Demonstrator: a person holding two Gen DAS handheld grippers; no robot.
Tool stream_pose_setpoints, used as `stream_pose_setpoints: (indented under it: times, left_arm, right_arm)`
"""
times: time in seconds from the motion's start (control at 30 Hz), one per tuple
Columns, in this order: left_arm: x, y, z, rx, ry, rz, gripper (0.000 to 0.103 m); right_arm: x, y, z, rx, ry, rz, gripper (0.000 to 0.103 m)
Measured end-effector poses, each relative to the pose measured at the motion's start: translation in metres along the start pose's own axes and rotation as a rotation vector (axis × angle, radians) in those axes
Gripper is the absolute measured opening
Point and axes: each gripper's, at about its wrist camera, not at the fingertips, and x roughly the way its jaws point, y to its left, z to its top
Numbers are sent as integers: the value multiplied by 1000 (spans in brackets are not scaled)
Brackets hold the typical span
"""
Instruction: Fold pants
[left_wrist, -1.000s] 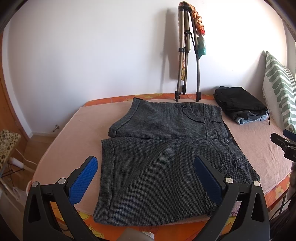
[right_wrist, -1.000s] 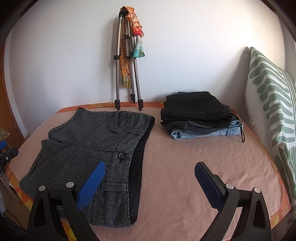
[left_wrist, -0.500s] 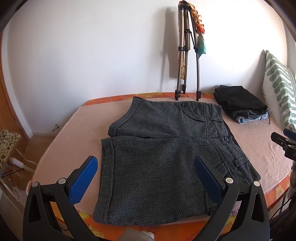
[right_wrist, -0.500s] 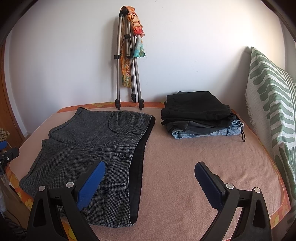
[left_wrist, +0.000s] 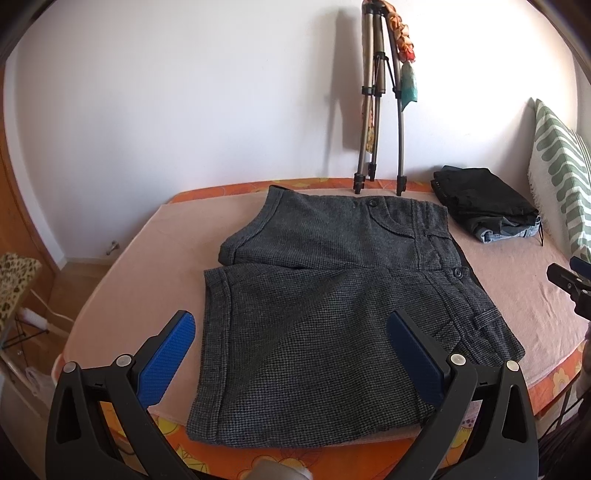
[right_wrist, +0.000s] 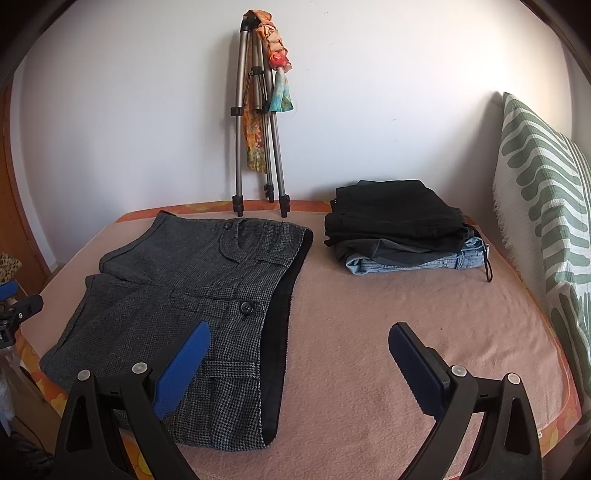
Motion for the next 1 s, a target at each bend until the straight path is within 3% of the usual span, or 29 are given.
stream_pose_setpoints:
  times: [0.37,0.6,0.73,0.83,1.0]
  left_arm:
    - [5,15,-2,5,-19,18,102]
    - [19,41,-1,-49,23,-26,75]
    - [19,52,-9,-45,31,-24,67]
    - [21,56,-16,-33,53,-33,54]
    - [25,53,-22,-28,108,-111,52]
  right_arm:
    - [4,1,-2,-25,13,37,91]
    - [2,-1,-1,-8,1,91,87]
    - [-3,17,-11,-122,3,150,82]
    - [-5,34,-25,-231,14,211,79]
    - [-2,61,-51,-402,96,336,68]
